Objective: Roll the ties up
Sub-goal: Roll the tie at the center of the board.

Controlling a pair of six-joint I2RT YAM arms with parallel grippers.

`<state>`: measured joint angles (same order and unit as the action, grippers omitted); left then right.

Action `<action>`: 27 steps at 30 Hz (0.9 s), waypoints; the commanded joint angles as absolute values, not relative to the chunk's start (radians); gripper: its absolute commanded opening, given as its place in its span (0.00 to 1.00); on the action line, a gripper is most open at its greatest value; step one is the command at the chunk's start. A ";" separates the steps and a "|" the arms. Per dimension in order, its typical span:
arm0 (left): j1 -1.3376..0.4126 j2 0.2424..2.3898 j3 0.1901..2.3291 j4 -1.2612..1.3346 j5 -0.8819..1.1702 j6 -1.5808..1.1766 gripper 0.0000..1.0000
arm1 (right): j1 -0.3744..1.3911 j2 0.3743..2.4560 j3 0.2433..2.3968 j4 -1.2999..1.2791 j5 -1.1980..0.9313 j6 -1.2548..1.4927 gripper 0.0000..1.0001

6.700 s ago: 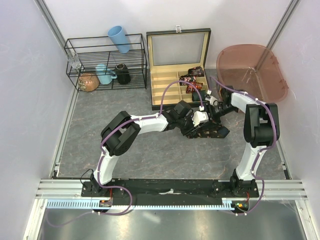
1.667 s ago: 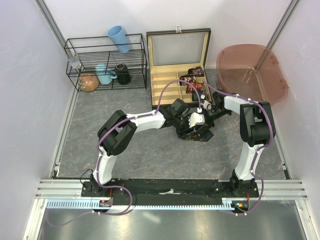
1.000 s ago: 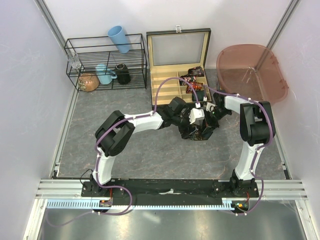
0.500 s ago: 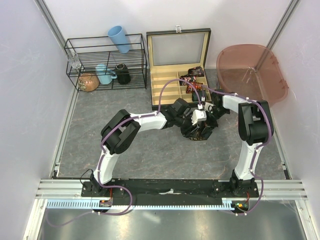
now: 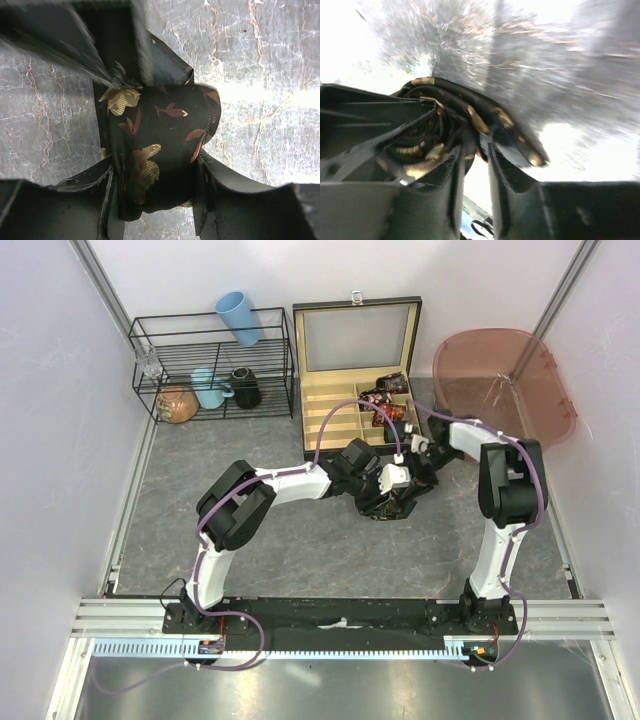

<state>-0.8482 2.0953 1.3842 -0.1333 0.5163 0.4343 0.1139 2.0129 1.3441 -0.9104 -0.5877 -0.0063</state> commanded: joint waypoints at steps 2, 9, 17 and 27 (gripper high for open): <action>-0.850 2.137 1.374 -0.364 0.428 0.485 0.02 | 0.026 1.988 1.414 -1.006 -0.678 -0.081 0.43; -0.850 2.158 1.411 -0.388 0.428 0.494 0.02 | 0.006 2.019 1.344 -0.968 -0.684 -0.083 0.82; -0.850 2.163 1.419 -0.396 0.425 0.499 0.02 | 0.014 2.037 1.296 -0.908 -0.669 -0.075 0.87; -0.848 2.148 1.381 -0.403 0.414 0.488 0.02 | 0.037 1.960 1.255 -0.885 -0.586 -0.092 0.98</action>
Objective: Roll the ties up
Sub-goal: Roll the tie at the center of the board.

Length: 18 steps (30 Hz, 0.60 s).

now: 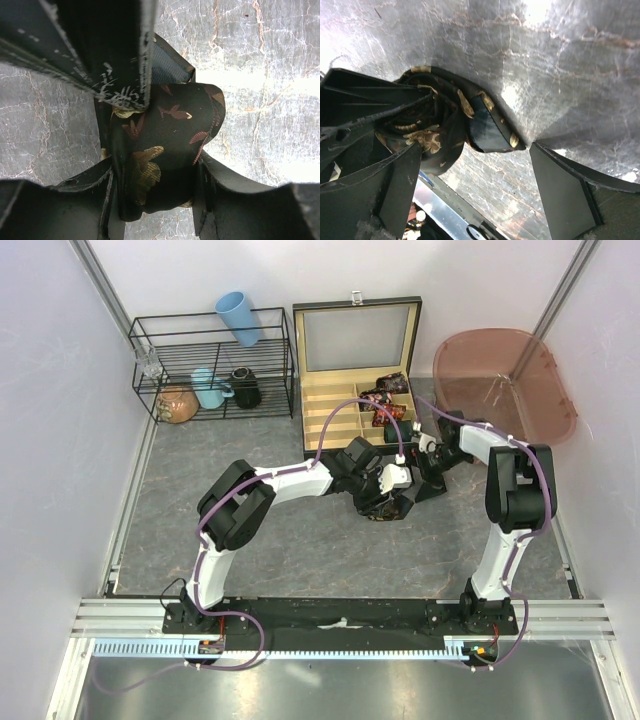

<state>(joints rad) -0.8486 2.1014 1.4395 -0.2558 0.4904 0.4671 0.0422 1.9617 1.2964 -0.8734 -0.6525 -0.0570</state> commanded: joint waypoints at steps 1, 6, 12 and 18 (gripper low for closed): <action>-0.848 2.140 1.373 -0.403 0.413 0.489 0.02 | 0.038 1.960 1.253 -0.890 -0.598 -0.087 0.98; -0.848 2.134 1.359 -0.402 0.410 0.485 0.02 | 0.044 2.005 1.221 -0.871 -0.687 -0.055 0.98; -0.848 2.146 1.371 -0.402 0.407 0.489 0.02 | 0.044 2.013 1.207 -0.789 -0.871 -0.020 0.98; -0.847 2.145 1.365 -0.400 0.403 0.497 0.02 | 0.035 1.961 1.192 -0.759 -0.954 -0.032 0.96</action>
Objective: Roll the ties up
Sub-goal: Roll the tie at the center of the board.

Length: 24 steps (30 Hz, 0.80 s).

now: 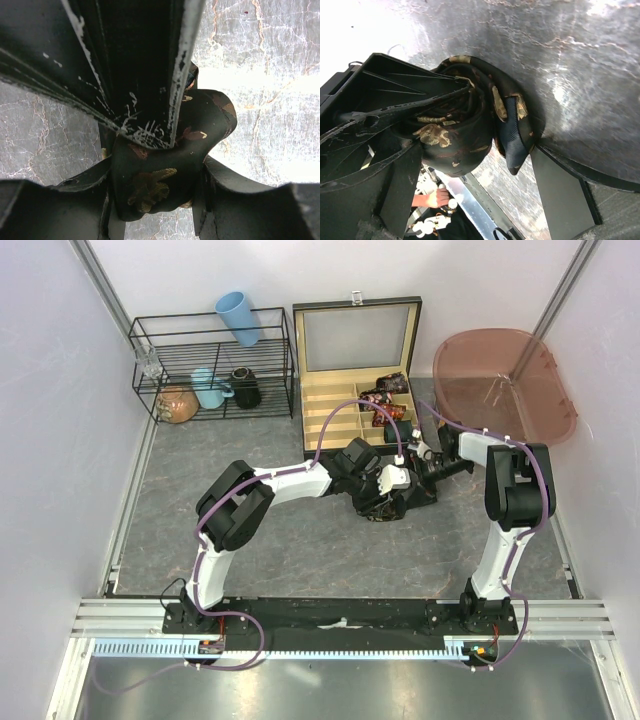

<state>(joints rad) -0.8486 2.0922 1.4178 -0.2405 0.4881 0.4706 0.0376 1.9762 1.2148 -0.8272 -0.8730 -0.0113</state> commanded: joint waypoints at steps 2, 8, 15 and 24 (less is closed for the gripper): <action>-0.848 2.145 1.361 -0.400 0.406 0.497 0.02 | 0.023 1.950 1.183 -0.749 -0.966 -0.025 0.97; -0.848 2.148 1.359 -0.397 0.411 0.499 0.02 | 0.008 1.914 1.173 -0.716 -1.045 -0.012 0.98; -0.848 2.148 1.364 -0.399 0.414 0.499 0.02 | 0.008 1.908 1.169 -0.704 -1.129 -0.006 0.98; -0.848 2.155 1.377 -0.399 0.420 0.502 0.02 | 0.034 1.907 1.163 -0.739 -1.019 -0.049 0.77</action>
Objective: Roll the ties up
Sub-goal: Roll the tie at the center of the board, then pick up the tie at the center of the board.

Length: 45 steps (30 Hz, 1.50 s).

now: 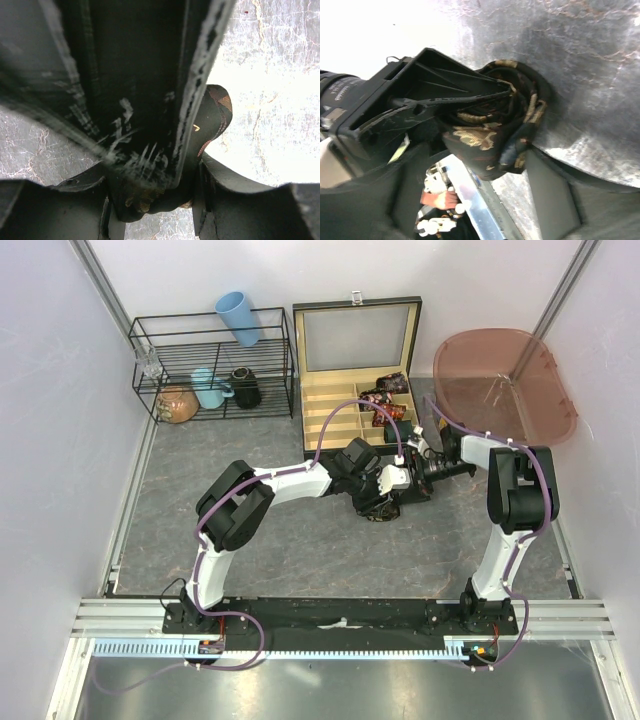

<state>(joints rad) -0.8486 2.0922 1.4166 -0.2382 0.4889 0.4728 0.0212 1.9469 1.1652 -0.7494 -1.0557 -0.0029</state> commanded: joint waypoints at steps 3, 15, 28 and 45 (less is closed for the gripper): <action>-0.848 2.157 1.384 -0.407 0.422 0.502 0.02 | 0.052 1.913 1.157 -0.744 -0.959 -0.058 0.66; -0.847 2.149 1.387 -0.407 0.426 0.496 0.08 | 0.055 1.927 1.164 -0.703 -0.899 -0.037 0.00; -0.790 1.883 1.297 -0.206 0.526 0.370 0.99 | 0.058 1.847 1.206 -0.713 -0.873 -0.029 0.00; -0.735 1.661 1.002 0.166 0.718 0.356 1.00 | 0.120 1.819 1.184 -0.704 -0.916 -0.048 0.00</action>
